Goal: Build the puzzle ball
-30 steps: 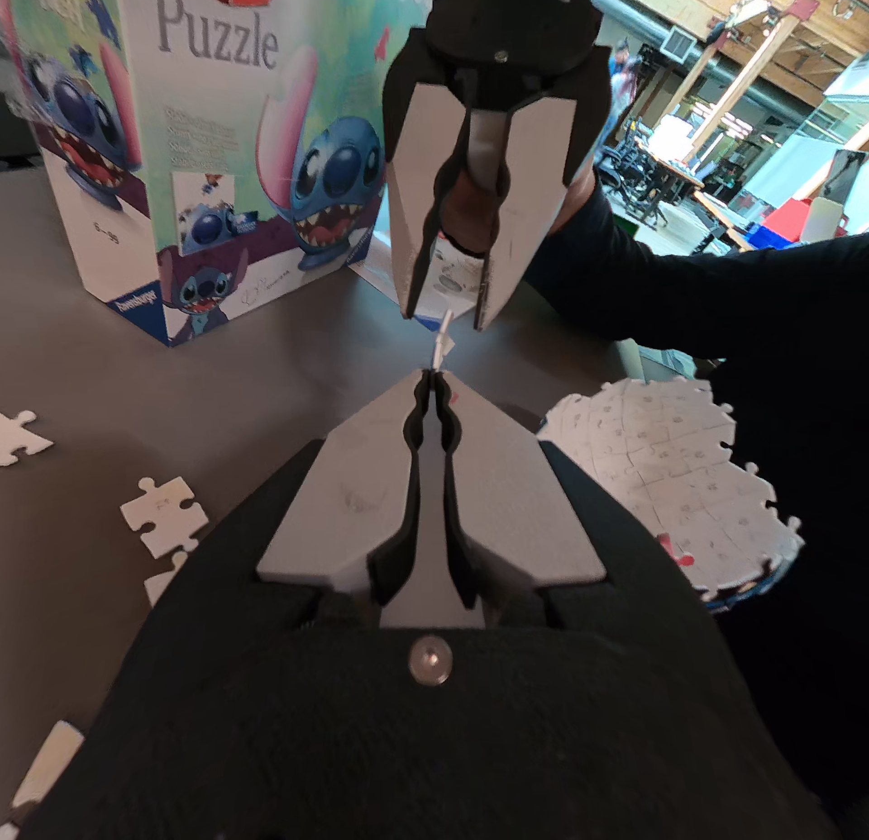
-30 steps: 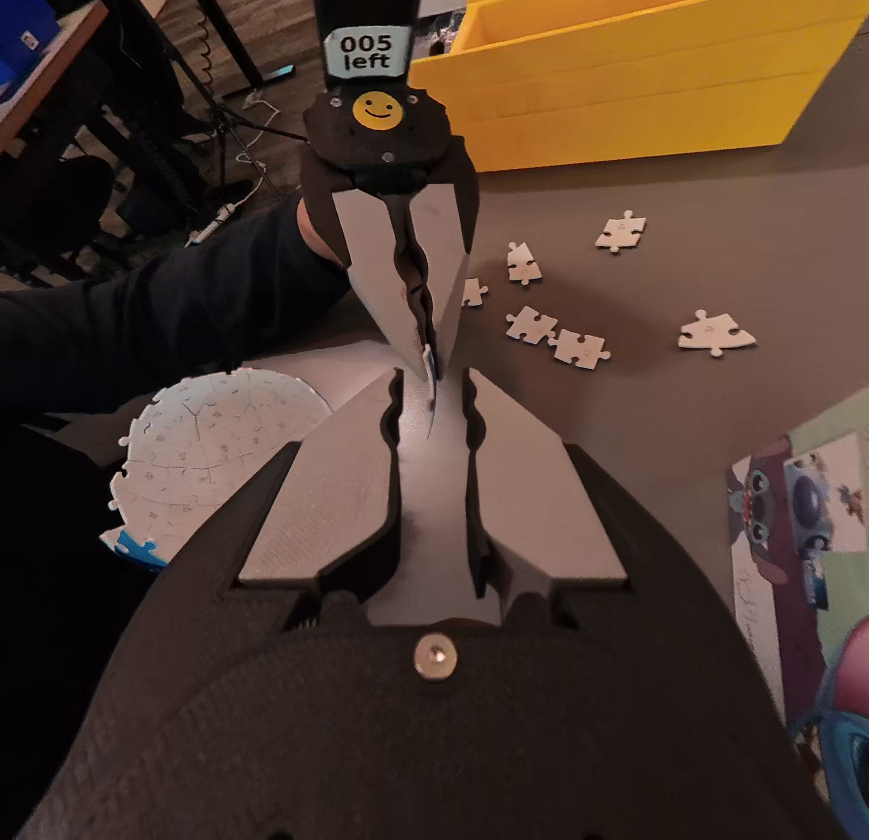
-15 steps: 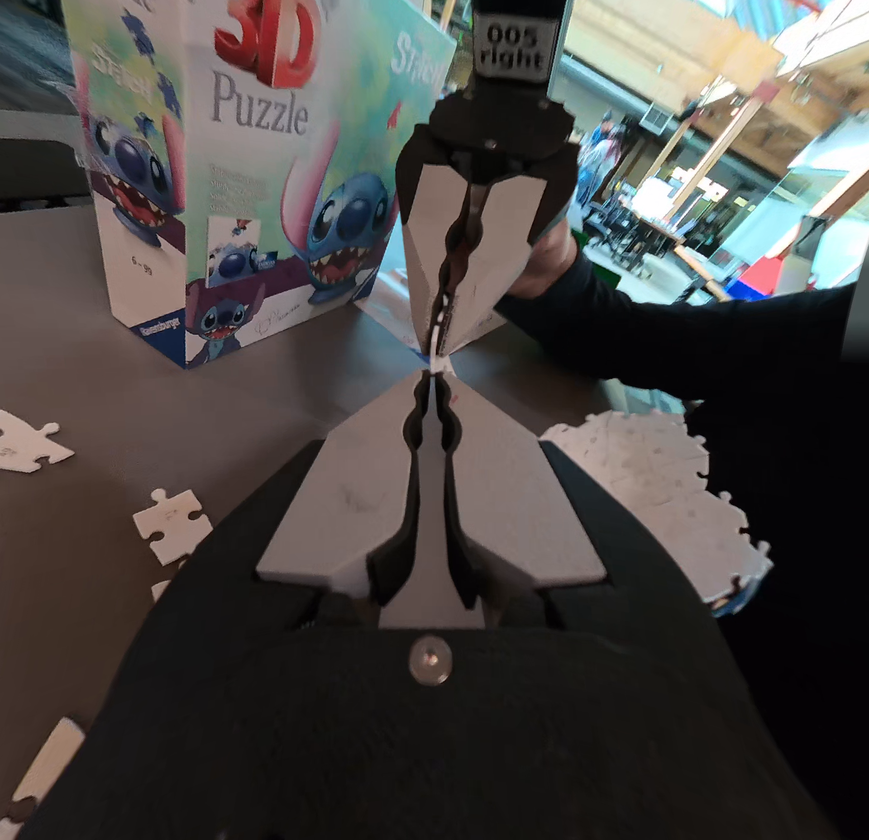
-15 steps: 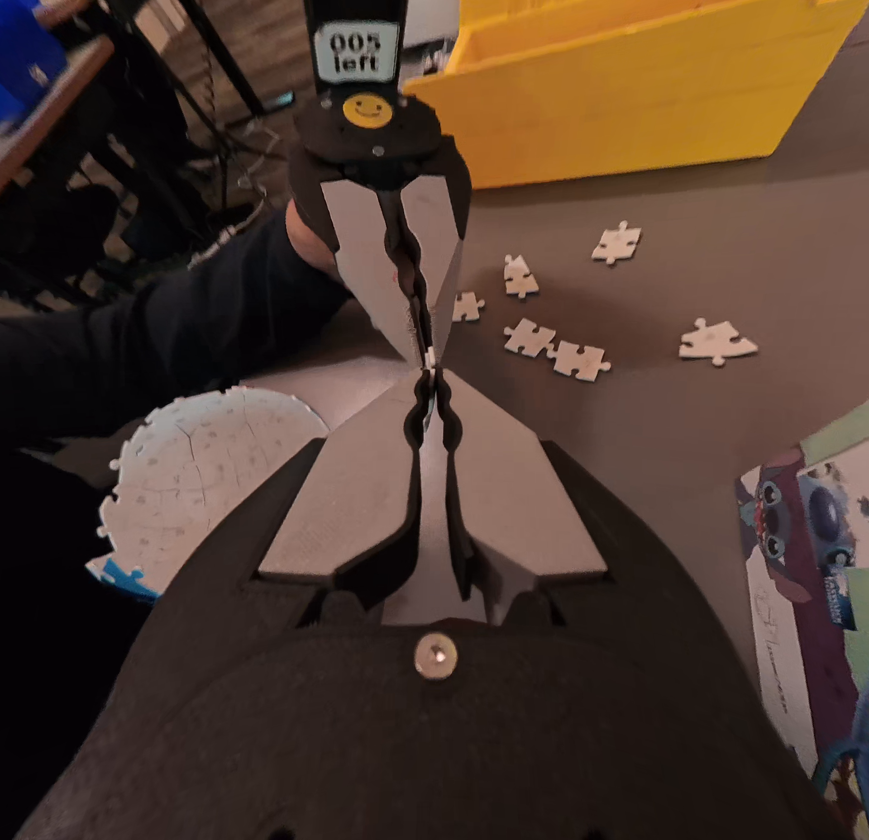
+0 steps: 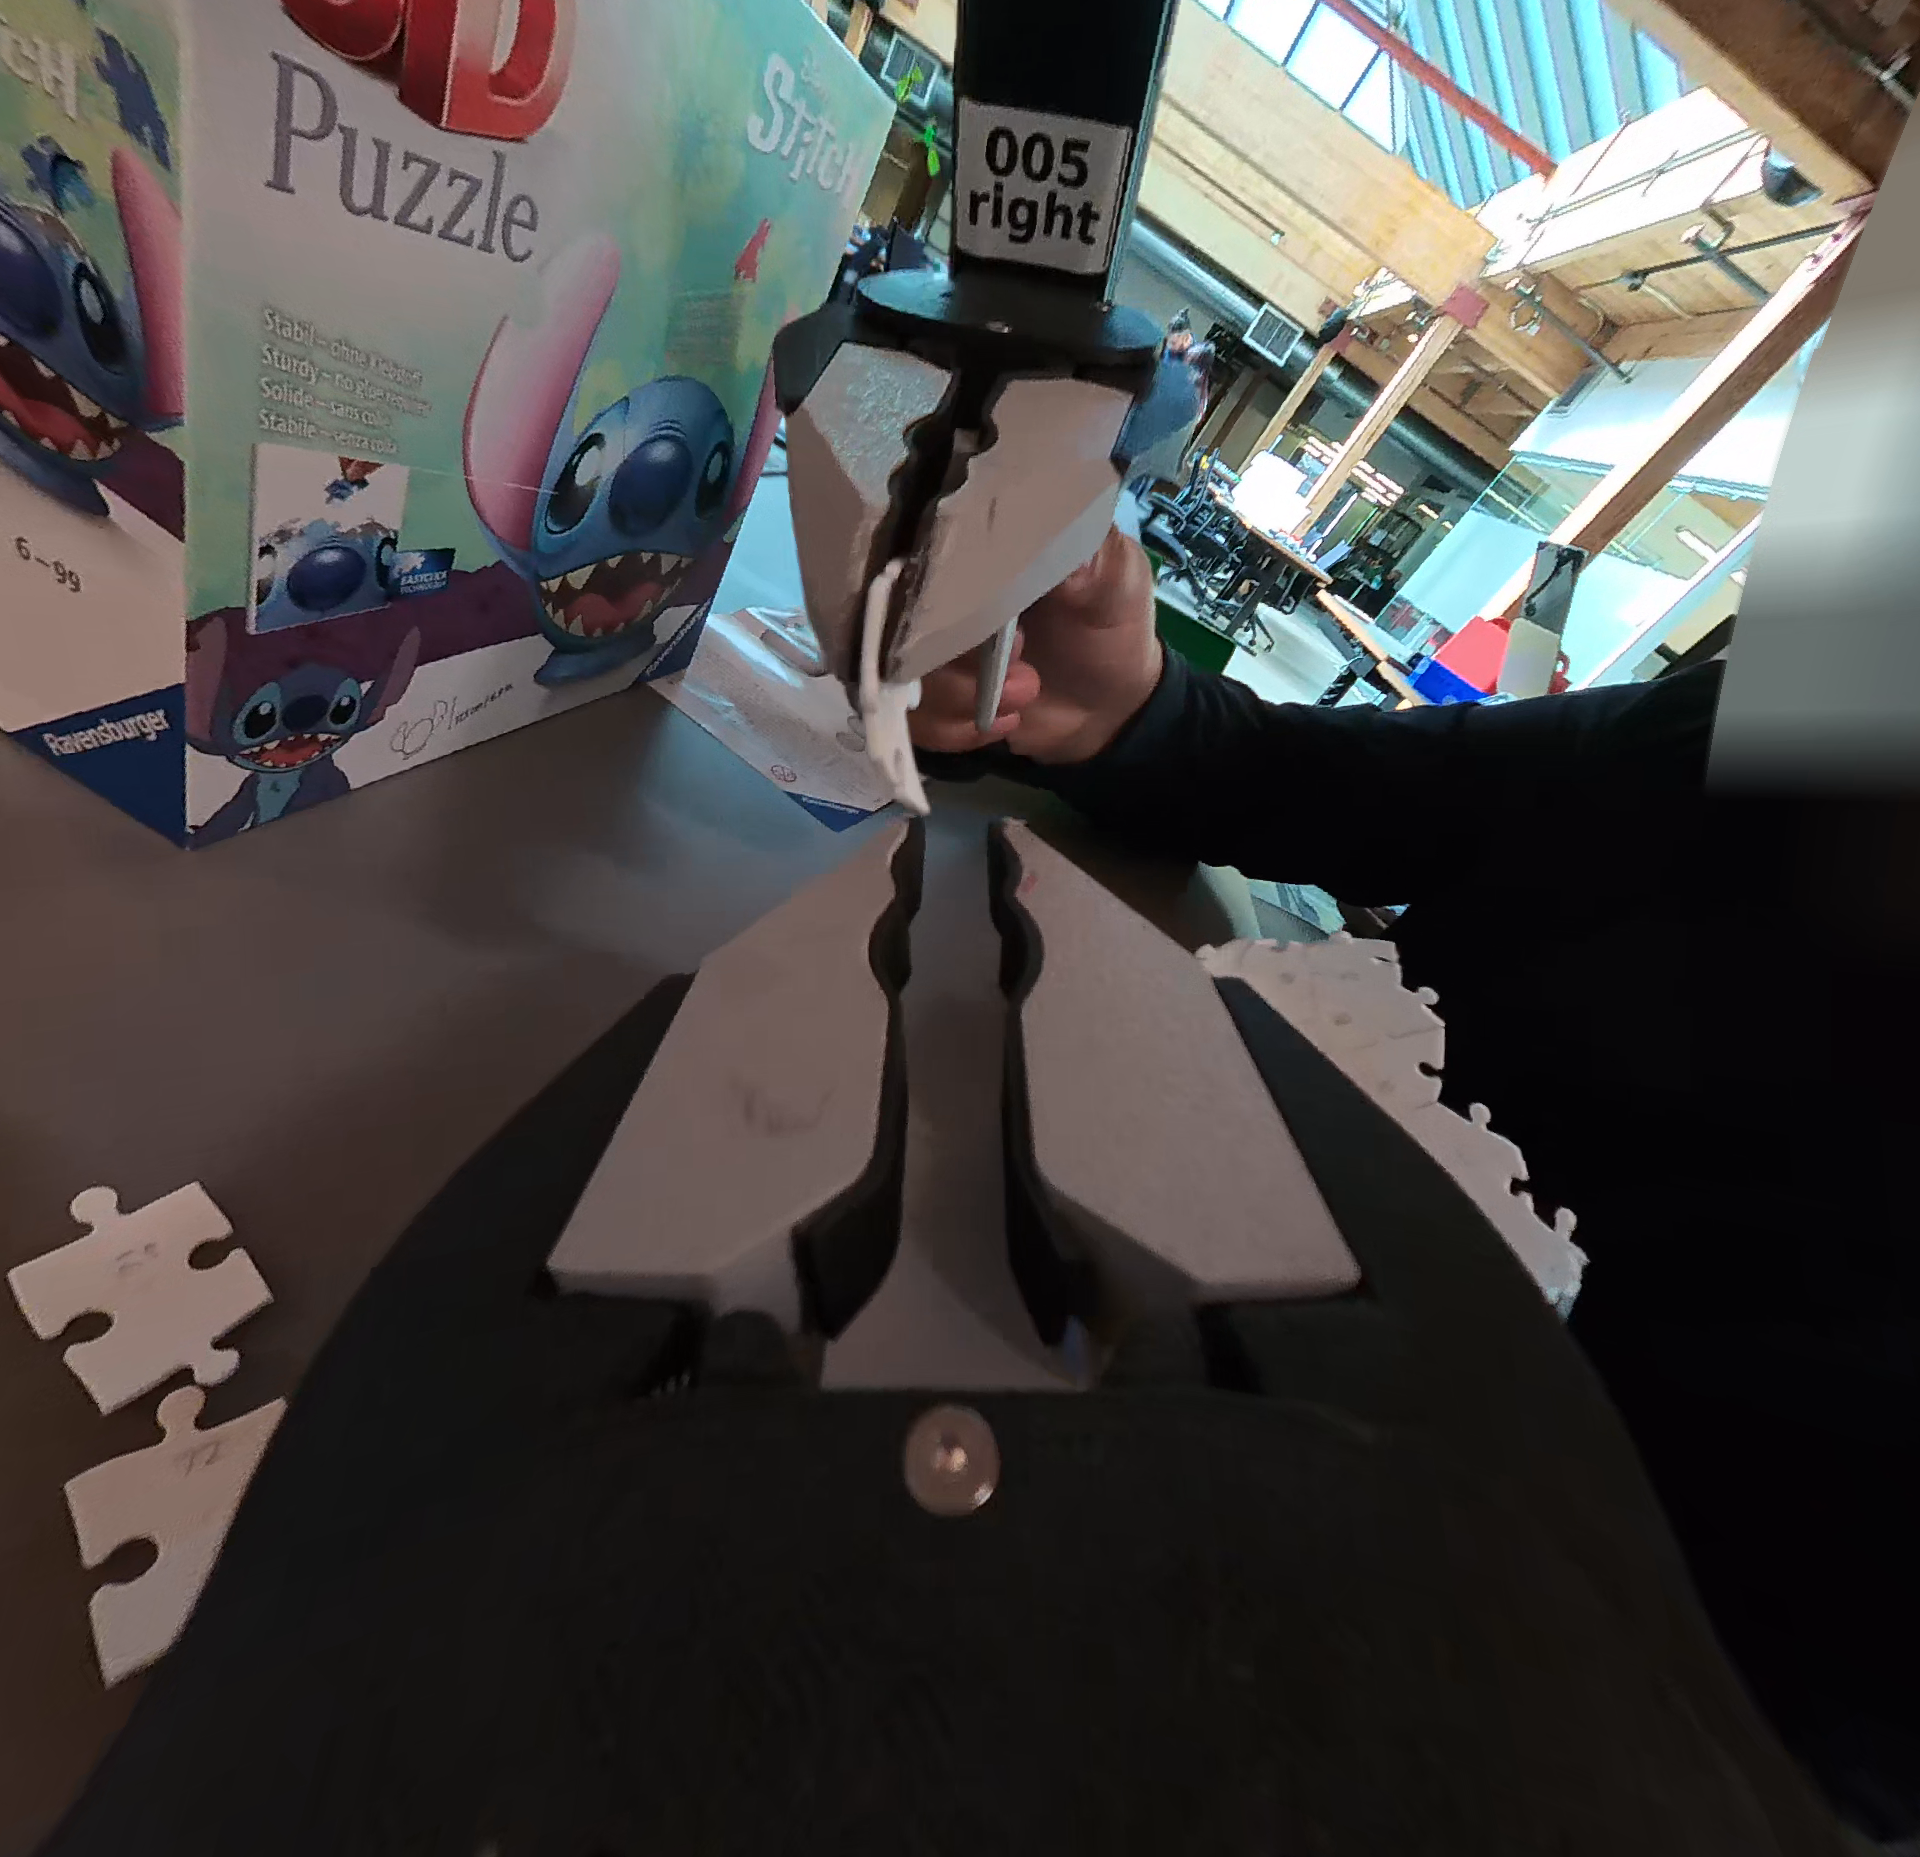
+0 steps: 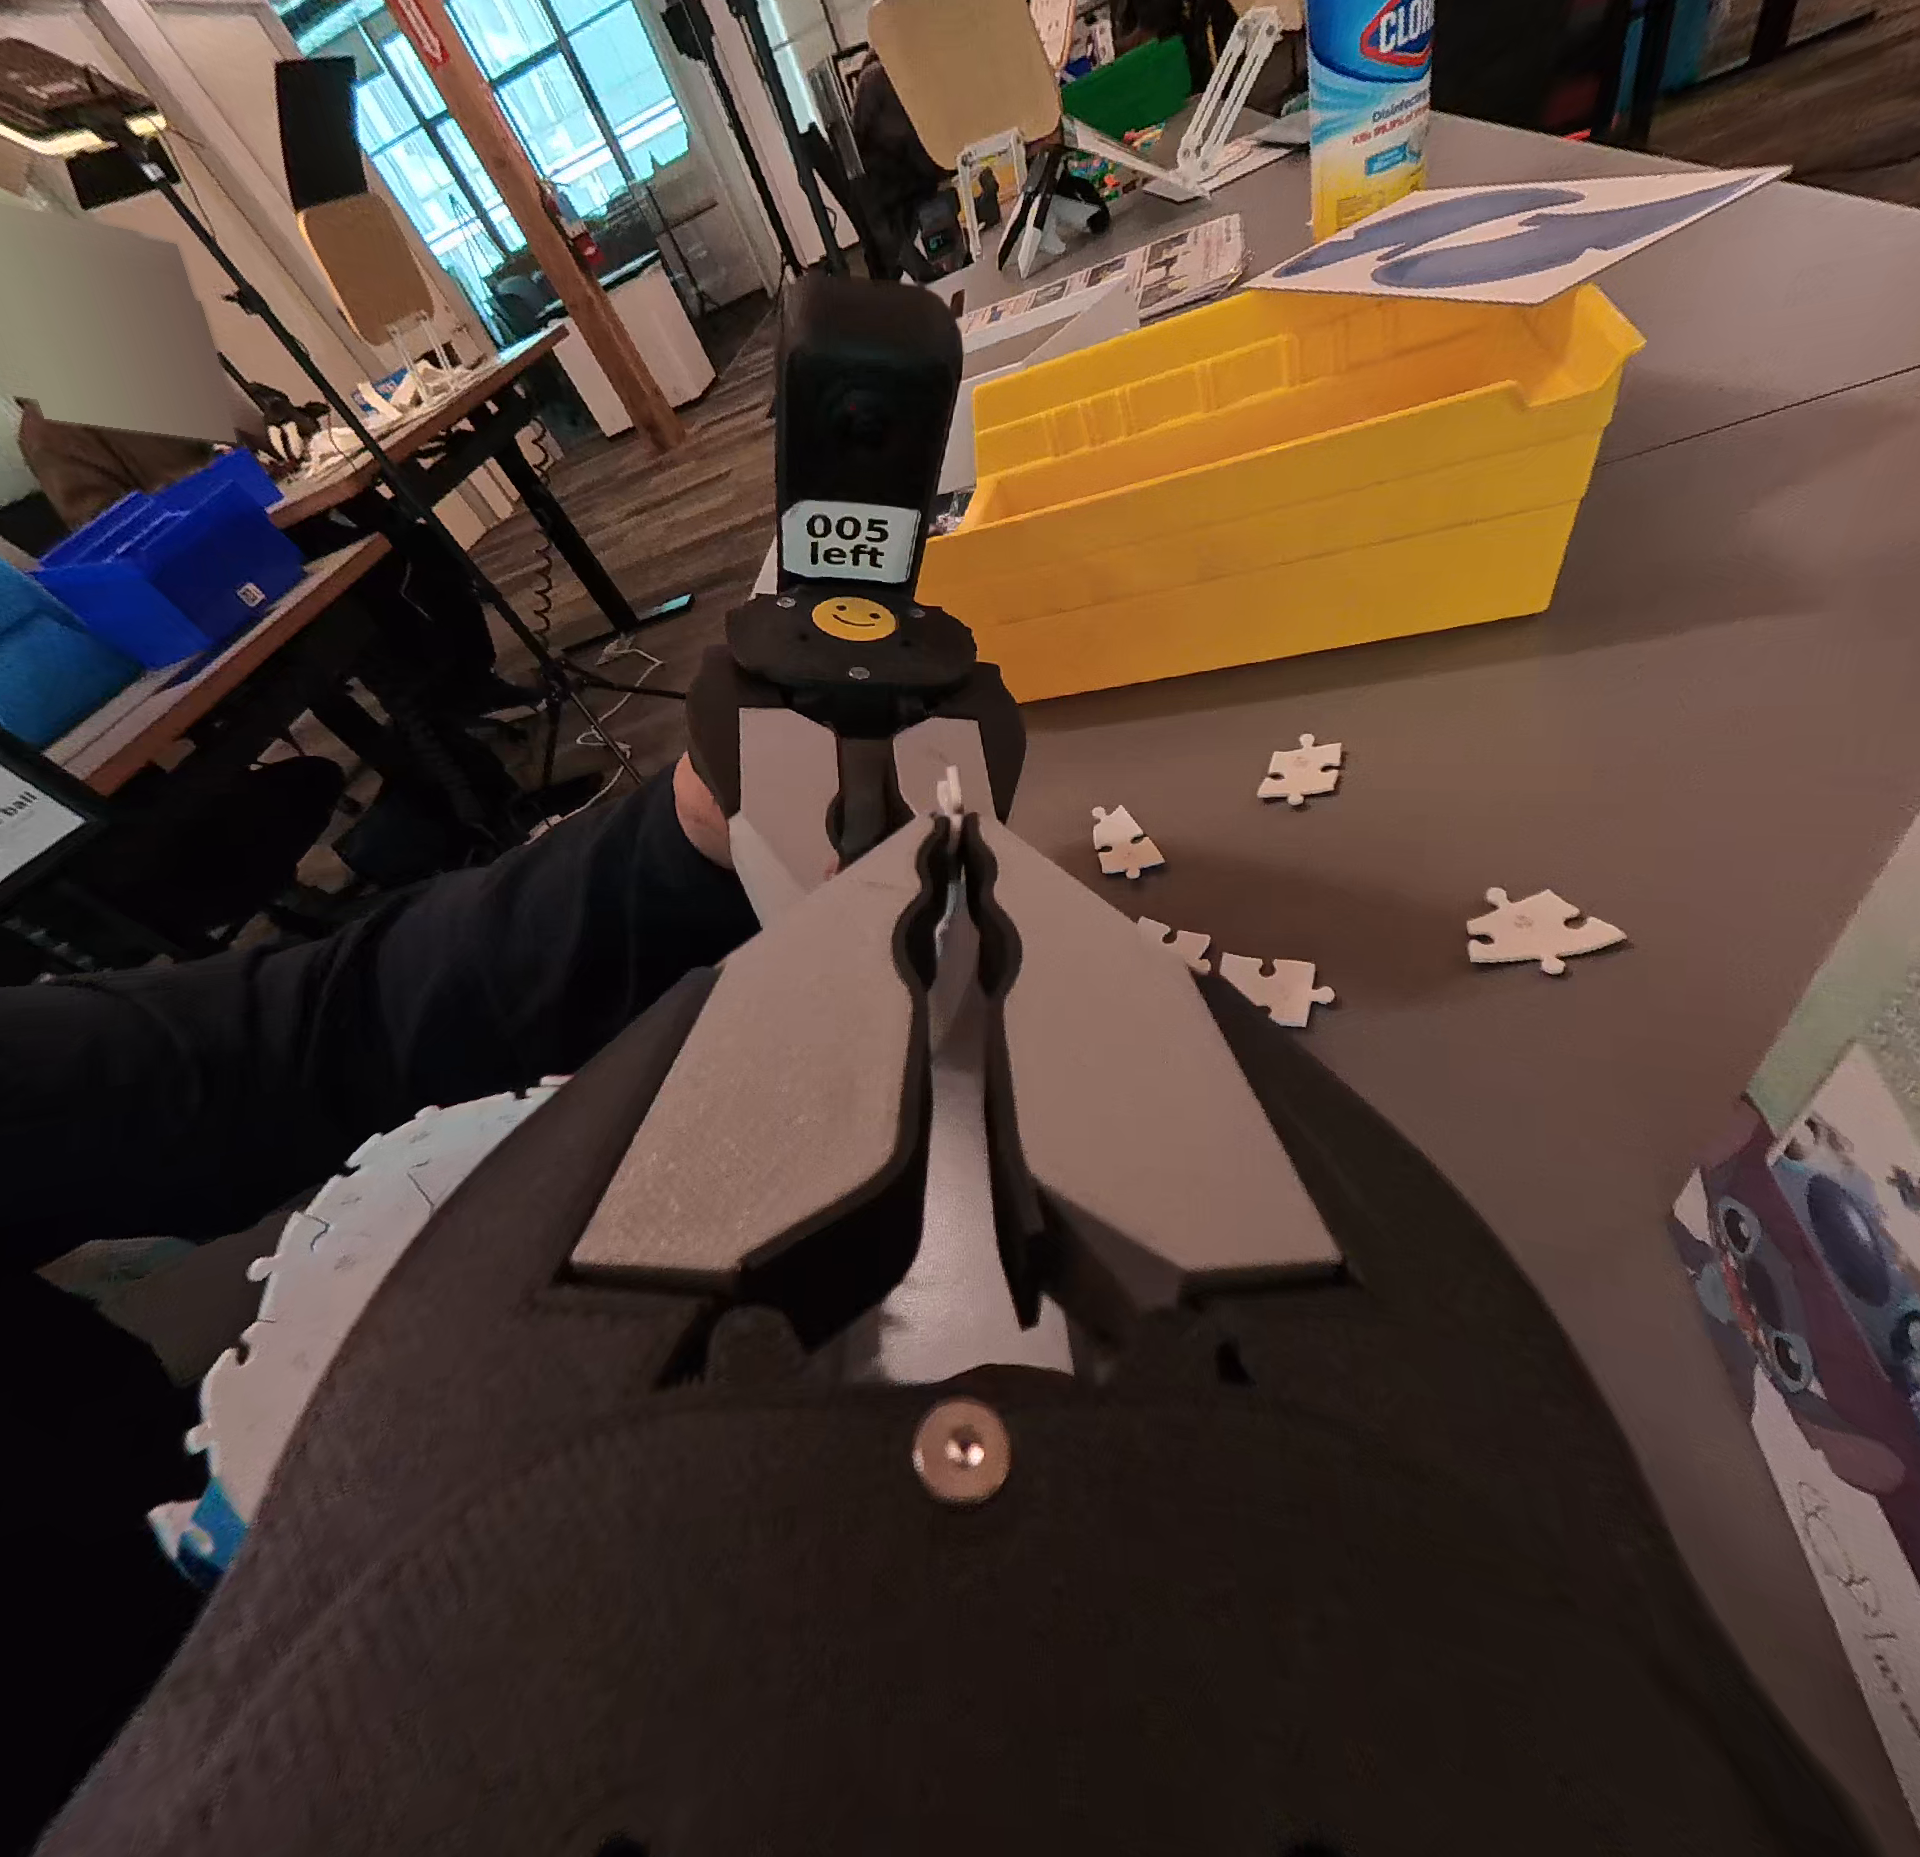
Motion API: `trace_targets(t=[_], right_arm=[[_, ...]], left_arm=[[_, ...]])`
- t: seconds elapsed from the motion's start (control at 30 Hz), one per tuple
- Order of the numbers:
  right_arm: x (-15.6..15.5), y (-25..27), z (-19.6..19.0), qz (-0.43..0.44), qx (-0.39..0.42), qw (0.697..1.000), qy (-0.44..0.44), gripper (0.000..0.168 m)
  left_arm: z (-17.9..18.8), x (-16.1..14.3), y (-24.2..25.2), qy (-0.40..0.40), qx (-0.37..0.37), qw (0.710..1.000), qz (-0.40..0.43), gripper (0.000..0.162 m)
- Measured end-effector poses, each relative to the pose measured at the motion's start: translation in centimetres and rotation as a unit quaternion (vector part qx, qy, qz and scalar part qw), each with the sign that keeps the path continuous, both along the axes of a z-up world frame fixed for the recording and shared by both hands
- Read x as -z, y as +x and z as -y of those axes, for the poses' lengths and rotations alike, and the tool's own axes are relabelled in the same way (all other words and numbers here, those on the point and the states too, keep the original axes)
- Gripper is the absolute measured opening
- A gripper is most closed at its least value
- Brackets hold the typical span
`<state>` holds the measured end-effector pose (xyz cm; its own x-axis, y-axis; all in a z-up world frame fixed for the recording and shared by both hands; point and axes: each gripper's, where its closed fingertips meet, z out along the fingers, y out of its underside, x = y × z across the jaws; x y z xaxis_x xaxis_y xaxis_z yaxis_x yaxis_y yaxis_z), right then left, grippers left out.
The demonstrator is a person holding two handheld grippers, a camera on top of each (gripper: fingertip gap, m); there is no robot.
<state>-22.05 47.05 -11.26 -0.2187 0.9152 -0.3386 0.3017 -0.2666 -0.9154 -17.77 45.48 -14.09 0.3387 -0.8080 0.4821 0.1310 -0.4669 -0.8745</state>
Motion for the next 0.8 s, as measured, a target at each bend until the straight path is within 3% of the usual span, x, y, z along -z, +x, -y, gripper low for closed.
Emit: trace_targets(t=[0.27,0.8], right_arm=[[-0.6,0.0,-0.2,-0.024,0.009,1.0,0.0,0.0],[-0.8,-0.2,0.0,-0.044,0.02,0.999,-0.007,0.0]], left_arm=[[-0.7,-0.8,-1.1,0.033,-0.043,0.999,-0.003,0.0],[-0.4,-1.1,-1.1,0.02,-0.029,0.999,0.021,0.003]])
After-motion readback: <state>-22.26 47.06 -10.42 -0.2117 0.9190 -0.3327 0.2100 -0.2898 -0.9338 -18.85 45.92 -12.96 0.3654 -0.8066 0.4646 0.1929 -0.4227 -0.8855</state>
